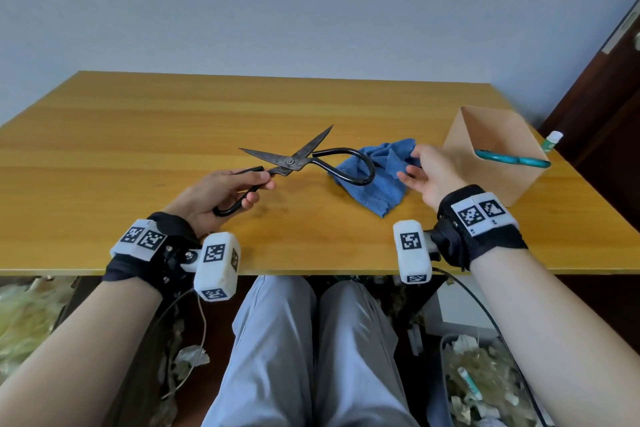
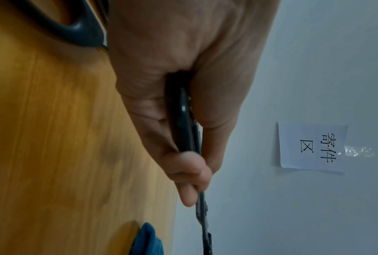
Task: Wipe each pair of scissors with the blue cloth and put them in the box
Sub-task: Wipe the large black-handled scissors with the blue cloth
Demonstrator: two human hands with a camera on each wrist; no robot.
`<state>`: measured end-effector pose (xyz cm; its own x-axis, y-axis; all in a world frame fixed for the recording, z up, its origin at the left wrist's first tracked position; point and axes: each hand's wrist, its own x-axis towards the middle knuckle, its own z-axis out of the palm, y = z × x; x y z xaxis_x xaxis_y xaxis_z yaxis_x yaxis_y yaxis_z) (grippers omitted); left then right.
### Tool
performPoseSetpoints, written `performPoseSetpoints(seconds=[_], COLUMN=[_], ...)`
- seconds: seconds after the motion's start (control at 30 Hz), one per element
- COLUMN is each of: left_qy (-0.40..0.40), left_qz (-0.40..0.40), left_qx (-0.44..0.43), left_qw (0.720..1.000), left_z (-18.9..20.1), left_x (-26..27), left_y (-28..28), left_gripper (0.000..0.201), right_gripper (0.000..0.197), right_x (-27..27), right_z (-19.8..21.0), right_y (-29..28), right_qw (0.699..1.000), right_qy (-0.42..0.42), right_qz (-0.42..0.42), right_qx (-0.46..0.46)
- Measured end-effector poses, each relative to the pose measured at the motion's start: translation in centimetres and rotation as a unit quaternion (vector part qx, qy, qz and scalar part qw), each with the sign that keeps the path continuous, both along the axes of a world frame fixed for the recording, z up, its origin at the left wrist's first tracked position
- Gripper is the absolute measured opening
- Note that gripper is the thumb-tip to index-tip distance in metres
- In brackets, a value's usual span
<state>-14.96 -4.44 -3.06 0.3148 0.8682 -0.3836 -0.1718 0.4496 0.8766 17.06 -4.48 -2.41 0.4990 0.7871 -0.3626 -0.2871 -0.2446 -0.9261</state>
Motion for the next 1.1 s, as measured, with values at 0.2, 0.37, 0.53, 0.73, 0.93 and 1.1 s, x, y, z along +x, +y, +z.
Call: performPoseSetpoints(seconds=[0.2, 0.37, 0.53, 0.73, 0.93, 1.1], left_qy=[0.010, 0.014, -0.003, -0.011, -0.022, -0.033], left_qz=[-0.006, -0.014, 0.013, 0.032, 0.042, 0.050], left_qx=[0.008, 0.013, 0.010, 0.018, 0.031, 0.038], left_qw=[1.000, 1.000, 1.000, 0.999, 0.998, 0.997], left_z=[0.3, 0.2, 0.4, 0.9, 1.9, 2.5], left_x=[0.2, 0.1, 0.2, 0.3, 0.7, 0.6], left_y=[-0.2, -0.3, 0.1, 0.9, 1.3, 1.6], left_gripper=[0.051, 0.054, 0.038, 0.031, 0.026, 0.017], right_gripper=[0.018, 0.012, 0.008, 0.021, 0.024, 0.013], right_x=[0.4, 0.7, 0.0, -0.6, -2.0, -2.7], right_z=[-0.9, -1.5, -1.7, 1.8, 6.6, 9.0], right_y=[1.3, 2.5, 3.3, 3.6, 3.0, 2.9], right_qw=[0.999, 0.998, 0.992, 0.986, 0.974, 0.950], right_qy=[0.036, 0.040, 0.061, 0.105, 0.096, 0.137], right_qz=[-0.020, -0.036, -0.083, -0.074, -0.049, -0.012], right_qx=[-0.033, -0.038, 0.067, 0.108, 0.199, 0.281])
